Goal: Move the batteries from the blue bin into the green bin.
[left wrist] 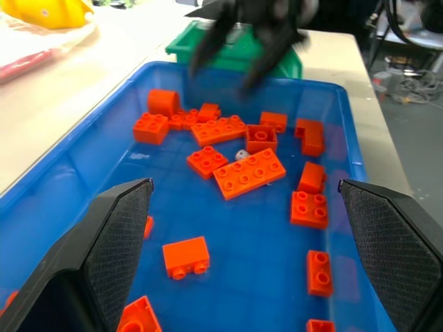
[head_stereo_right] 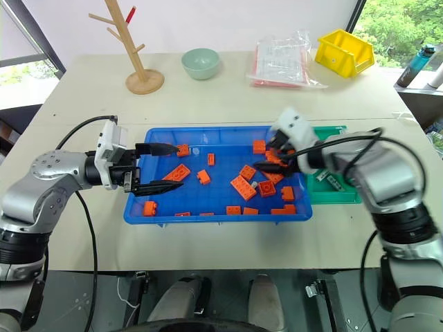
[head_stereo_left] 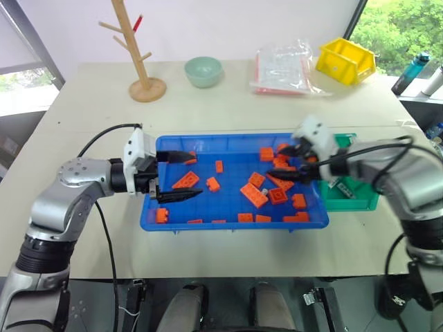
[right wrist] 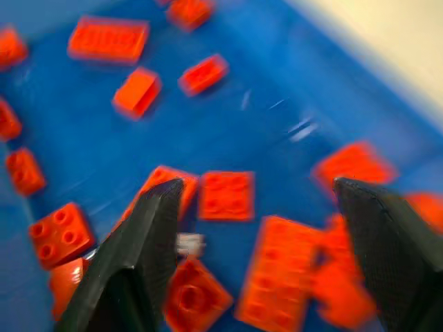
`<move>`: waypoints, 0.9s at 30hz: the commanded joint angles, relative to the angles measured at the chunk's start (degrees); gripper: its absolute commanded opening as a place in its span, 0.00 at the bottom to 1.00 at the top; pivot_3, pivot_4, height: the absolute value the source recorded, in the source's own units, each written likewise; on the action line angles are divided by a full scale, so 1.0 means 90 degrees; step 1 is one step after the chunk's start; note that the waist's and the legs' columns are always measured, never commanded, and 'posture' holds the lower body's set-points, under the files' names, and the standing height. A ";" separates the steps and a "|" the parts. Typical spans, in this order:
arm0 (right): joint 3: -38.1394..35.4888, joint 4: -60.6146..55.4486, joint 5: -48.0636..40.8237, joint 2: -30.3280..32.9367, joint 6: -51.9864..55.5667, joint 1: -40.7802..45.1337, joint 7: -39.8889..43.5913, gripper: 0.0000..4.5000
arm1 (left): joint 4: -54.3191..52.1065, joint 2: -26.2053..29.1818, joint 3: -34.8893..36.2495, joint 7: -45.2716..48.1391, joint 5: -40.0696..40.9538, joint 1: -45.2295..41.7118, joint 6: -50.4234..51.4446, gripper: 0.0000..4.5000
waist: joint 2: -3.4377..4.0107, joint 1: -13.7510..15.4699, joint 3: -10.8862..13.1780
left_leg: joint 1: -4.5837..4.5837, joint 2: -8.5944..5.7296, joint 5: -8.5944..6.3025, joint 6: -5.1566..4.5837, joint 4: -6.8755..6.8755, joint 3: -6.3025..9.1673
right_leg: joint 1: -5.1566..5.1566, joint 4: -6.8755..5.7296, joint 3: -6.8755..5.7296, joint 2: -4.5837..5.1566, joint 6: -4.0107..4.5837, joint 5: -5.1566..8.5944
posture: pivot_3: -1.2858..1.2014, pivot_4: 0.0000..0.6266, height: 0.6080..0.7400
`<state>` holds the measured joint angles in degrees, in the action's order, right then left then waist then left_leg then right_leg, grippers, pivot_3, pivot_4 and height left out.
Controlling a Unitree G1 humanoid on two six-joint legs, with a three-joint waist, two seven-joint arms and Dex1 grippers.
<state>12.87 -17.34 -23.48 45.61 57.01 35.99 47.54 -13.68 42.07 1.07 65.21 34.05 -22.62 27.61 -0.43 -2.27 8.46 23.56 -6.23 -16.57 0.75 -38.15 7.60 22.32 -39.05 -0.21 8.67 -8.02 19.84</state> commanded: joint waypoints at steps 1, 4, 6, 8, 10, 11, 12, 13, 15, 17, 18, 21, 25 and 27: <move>0.0324 -0.0488 0.0183 -0.0120 -0.0068 -0.0105 -0.0130 0.97 | -0.0400 0.0031 0.0144 -0.0030 0.0183 0.0198 0.0071 1.00 | 0.0000 0.0001 0.0000 | 0.0000 0.0000 0.0000 0.0000 0.0000 0.0002 | 0.0001 -0.0001 0.0000 0.0000 0.0000 0.0000 | 0.52 0.24 0.90; 0.0657 -0.0551 0.0314 -0.0320 0.0070 -0.0179 -0.0305 0.97 | -0.0459 0.0089 0.0004 0.0046 0.0003 0.0352 -0.0063 1.00 | 0.0000 -0.0012 0.0000 | -0.0001 -0.0001 0.0000 0.0000 0.0000 0.0003 | 0.0000 0.0000 0.0000 -0.0001 0.0000 0.0000 | 0.52 0.24 0.90; 0.0746 -0.0558 0.0364 -0.0412 0.0163 -0.0214 -0.0391 0.97 | -0.0482 0.0053 0.0008 -0.0007 0.0006 0.0343 -0.0038 1.00 | 0.0000 -0.0010 0.0000 | -0.0001 0.0000 0.0001 0.0001 0.0000 0.0004 | 0.0001 0.0000 -0.0001 -0.0003 0.0000 0.0000 | 0.52 0.24 0.90; 0.0803 -0.0576 0.0396 -0.0478 0.0255 -0.0250 -0.0472 0.97 | -0.0494 0.0017 0.0023 -0.0064 0.0021 0.0321 -0.0019 1.00 | 0.0000 -0.0009 0.0000 | -0.0001 -0.0001 0.0001 0.0001 -0.0001 0.0005 | -0.0001 0.0000 -0.0001 -0.0002 0.0000 0.0000 | 0.52 0.24 0.90; 0.0854 -0.0594 0.0440 -0.0529 0.0311 -0.0295 -0.0549 0.97 | -0.0486 0.0013 0.0030 -0.0081 0.0026 0.0303 -0.0025 1.00 | 0.0000 -0.0008 0.0000 | -0.0001 -0.0004 0.0001 0.0001 -0.0001 0.0005 | -0.0001 0.0000 -0.0001 -0.0001 0.0000 0.0000 | 0.52 0.24 0.90; 0.0888 -0.0608 0.0473 -0.0532 0.0306 -0.0323 -0.0584 0.97 | -0.0473 0.0020 0.0036 -0.0076 0.0027 0.0296 -0.0034 1.00 | 0.0000 -0.0009 0.0000 | -0.0001 -0.0003 0.0001 0.0001 -0.0001 0.0006 | -0.0001 -0.0001 -0.0001 -0.0001 0.0000 0.0000 | 0.52 0.24 0.90; 0.0918 -0.0620 0.0512 -0.0521 0.0287 -0.0345 -0.0606 0.97 | -0.0458 0.0026 0.0038 -0.0072 0.0025 0.0285 -0.0042 1.00 | 0.0000 -0.0011 0.0000 | -0.0001 -0.0003 0.0001 0.0001 -0.0001 0.0006 | 0.0000 -0.0001 -0.0001 -0.0002 0.0000 0.0000 | 0.52 0.24 0.90; 0.0936 -0.0635 0.0549 -0.0513 0.0293 -0.0371 -0.0639 0.97 | -0.0438 0.0035 0.0041 -0.0057 0.0022 0.0275 -0.0054 1.00 | 0.0000 -0.0012 0.0000 | -0.0001 -0.0002 0.0001 0.0001 -0.0001 0.0006 | 0.0000 -0.0001 -0.0001 -0.0003 0.0000 0.0000 | 0.52 0.24 0.90; 0.0952 -0.0667 0.0610 -0.0494 0.0274 -0.0417 -0.0679 0.97 | -0.0399 0.0054 0.0042 -0.0020 0.0007 0.0258 -0.0083 1.00 | 0.0000 -0.0011 0.0000 | -0.0001 -0.0002 0.0001 0.0001 -0.0001 0.0006 | -0.0001 -0.0001 -0.0001 -0.0002 0.0000 0.0000 | 0.52 0.24 0.90; 0.0922 -0.0696 0.0645 -0.0507 0.0259 -0.0457 -0.0722 0.86 | -0.0362 0.0064 0.0041 0.0011 -0.0006 0.0235 -0.0106 1.00 | -0.0001 -0.0009 -0.0001 | -0.0001 -0.0003 0.0001 0.0001 -0.0001 0.0006 | -0.0001 -0.0001 -0.0001 -0.0002 0.0000 0.0000 | 0.52 0.24 0.90; 0.0904 -0.0707 0.0651 -0.0520 0.0249 -0.0471 -0.0731 0.84 | -0.0344 0.0066 0.0036 0.0026 -0.0012 0.0217 -0.0115 1.00 | -0.0001 -0.0008 -0.0001 | -0.0001 -0.0003 0.0001 0.0001 -0.0001 0.0006 | -0.0001 -0.0001 -0.0001 -0.0002 0.0000 0.0000 | 0.52 0.24 0.90; 0.0886 -0.0760 0.0655 -0.0543 0.0231 -0.0461 -0.0745 0.53 | -0.0283 0.0058 0.0012 0.0056 -0.0026 0.0124 -0.0118 1.00 | -0.0001 -0.0016 -0.0001 | -0.0001 -0.0003 0.0001 0.0001 -0.0001 0.0006 | 0.0000 -0.0002 -0.0001 -0.0002 0.0000 0.0000 | 0.52 0.24 0.90; 0.0724 -0.0733 0.0514 -0.0733 0.0295 -0.0269 -0.0762 0.27 | -0.0134 0.0023 -0.0049 0.0111 -0.0084 -0.0036 -0.0149 1.00 | -0.0001 -0.0024 0.0000 | -0.0001 -0.0002 0.0001 0.0001 -0.0001 0.0006 | 0.0000 -0.0003 -0.0001 -0.0003 0.0000 0.0000 | 0.52 0.24 0.90; 0.0705 -0.0588 0.0502 -0.0924 0.0218 -0.0040 -0.0751 0.27 | -0.0074 0.0009 -0.0071 0.0147 -0.0110 -0.0096 -0.0170 1.00 | -0.0001 -0.0027 0.0000 | -0.0001 -0.0002 0.0001 0.0001 0.0000 0.0006 | 0.0001 -0.0002 -0.0001 -0.0004 0.0000 0.0000 | 0.52 0.24 0.90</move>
<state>21.46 -22.04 -18.54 38.35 59.76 33.04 40.76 -14.12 42.14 0.41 66.07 33.22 -22.57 27.05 -0.44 -2.52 8.46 23.55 -6.24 -16.57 0.76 -38.15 7.66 22.33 -39.08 -0.22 8.64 -8.02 19.84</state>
